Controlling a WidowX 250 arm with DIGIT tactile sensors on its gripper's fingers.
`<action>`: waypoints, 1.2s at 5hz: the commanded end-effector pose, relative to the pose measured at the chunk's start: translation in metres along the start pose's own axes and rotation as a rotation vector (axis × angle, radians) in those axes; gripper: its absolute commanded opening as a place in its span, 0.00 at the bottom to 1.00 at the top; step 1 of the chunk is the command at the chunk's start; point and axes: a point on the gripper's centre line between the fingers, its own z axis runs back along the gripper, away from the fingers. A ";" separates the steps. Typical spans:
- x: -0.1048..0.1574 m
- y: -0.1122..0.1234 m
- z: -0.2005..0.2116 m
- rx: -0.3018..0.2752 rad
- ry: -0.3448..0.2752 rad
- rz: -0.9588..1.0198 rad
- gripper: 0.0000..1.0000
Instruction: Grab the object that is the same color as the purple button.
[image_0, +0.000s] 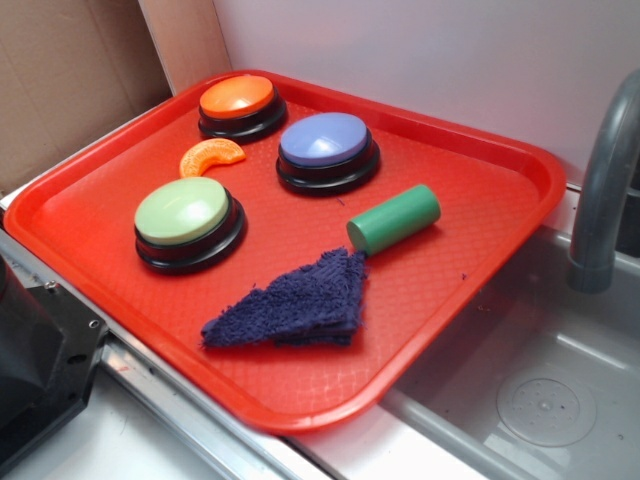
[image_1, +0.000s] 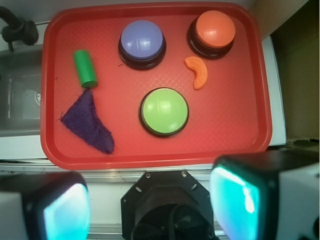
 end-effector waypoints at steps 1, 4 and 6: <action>0.000 0.000 0.000 0.000 0.000 0.000 1.00; -0.018 -0.086 -0.140 -0.037 -0.035 -0.413 1.00; 0.004 -0.106 -0.217 -0.090 -0.016 -0.538 1.00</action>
